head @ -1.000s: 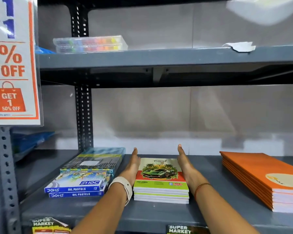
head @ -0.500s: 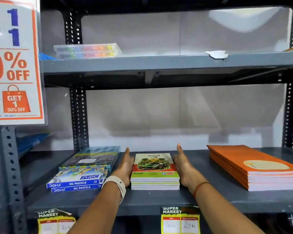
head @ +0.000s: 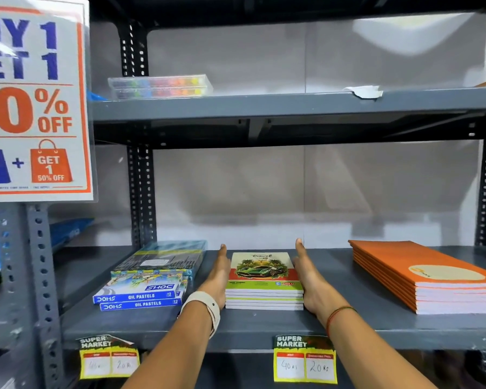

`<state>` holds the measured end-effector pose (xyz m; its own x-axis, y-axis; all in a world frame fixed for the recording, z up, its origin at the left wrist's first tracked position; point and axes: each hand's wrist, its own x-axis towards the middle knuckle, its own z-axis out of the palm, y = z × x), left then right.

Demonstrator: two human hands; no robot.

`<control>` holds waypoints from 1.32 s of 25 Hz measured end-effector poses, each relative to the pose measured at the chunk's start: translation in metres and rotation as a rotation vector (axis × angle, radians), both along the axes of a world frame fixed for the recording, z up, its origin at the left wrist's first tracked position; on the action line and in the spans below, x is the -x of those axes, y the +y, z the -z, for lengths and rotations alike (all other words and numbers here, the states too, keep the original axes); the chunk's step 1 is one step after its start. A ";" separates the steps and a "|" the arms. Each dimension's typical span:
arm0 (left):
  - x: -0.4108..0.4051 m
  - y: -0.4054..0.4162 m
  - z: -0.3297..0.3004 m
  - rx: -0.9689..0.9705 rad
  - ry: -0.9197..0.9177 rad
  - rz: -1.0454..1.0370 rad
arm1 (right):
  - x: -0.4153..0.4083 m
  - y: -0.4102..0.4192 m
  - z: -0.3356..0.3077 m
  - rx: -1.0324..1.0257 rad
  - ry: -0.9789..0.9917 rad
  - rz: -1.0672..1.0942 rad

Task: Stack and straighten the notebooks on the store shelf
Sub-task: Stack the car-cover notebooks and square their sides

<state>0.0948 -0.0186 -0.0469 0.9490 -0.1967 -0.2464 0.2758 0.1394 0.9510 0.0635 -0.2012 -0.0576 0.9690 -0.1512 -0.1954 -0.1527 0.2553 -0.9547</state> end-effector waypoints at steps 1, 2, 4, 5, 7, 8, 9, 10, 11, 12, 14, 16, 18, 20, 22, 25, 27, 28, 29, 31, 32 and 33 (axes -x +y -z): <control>0.003 0.000 -0.001 -0.022 -0.016 -0.004 | 0.003 0.000 -0.002 -0.007 -0.018 -0.029; 0.007 0.001 -0.002 -0.070 -0.048 0.003 | 0.008 0.000 -0.004 0.008 -0.042 -0.071; 0.015 0.002 0.001 -0.231 -0.202 0.074 | 0.019 -0.003 -0.002 0.169 -0.102 -0.158; 0.018 0.003 0.005 -0.322 -0.300 0.116 | 0.025 -0.006 0.001 0.291 -0.133 -0.186; 0.025 0.012 0.012 -0.480 -0.432 0.125 | 0.038 -0.012 0.007 0.550 -0.226 -0.191; 0.027 0.018 0.016 -0.526 -0.463 0.112 | 0.044 -0.015 0.010 0.651 -0.278 -0.167; 0.028 0.023 0.019 -0.554 -0.493 0.111 | 0.049 -0.017 0.012 0.723 -0.322 -0.142; 0.029 0.026 0.020 -0.582 -0.520 0.127 | 0.052 -0.018 0.013 0.768 -0.354 -0.124; 0.031 0.029 0.022 -0.608 -0.540 0.156 | 0.054 -0.018 0.013 0.799 -0.375 -0.121; 0.032 0.030 0.023 -0.630 -0.550 0.185 | 0.057 -0.017 0.013 0.837 -0.395 -0.128; 0.034 0.032 0.023 -0.646 -0.558 0.232 | 0.057 -0.014 0.014 0.926 -0.427 -0.148; 0.034 0.032 0.023 -0.641 -0.563 0.258 | 0.057 -0.014 0.016 0.967 -0.427 -0.166; 0.034 0.033 0.023 -0.636 -0.567 0.267 | 0.057 -0.014 0.016 0.990 -0.434 -0.184; 0.035 0.033 0.022 -0.631 -0.561 0.272 | 0.056 -0.015 0.016 1.005 -0.437 -0.201; 0.036 0.033 0.023 -0.628 -0.562 0.275 | 0.056 -0.016 0.016 1.012 -0.443 -0.202; 0.037 0.032 0.021 -0.637 -0.574 0.271 | 0.055 -0.016 0.016 1.020 -0.439 -0.200; 0.037 0.031 0.022 -0.645 -0.583 0.266 | 0.055 -0.016 0.016 1.030 -0.431 -0.200; 0.037 0.031 0.022 -0.651 -0.590 0.263 | 0.055 -0.016 0.015 1.034 -0.425 -0.198; 0.037 0.031 0.022 -0.659 -0.596 0.259 | 0.054 -0.016 0.016 1.037 -0.415 -0.197; 0.038 0.031 0.022 -0.672 -0.597 0.252 | 0.053 -0.017 0.017 1.040 -0.397 -0.194; 0.038 0.031 0.022 -0.676 -0.595 0.250 | 0.054 -0.017 0.016 1.042 -0.393 -0.193; 0.038 0.032 0.022 -0.675 -0.597 0.251 | 0.054 -0.016 0.016 1.046 -0.390 -0.192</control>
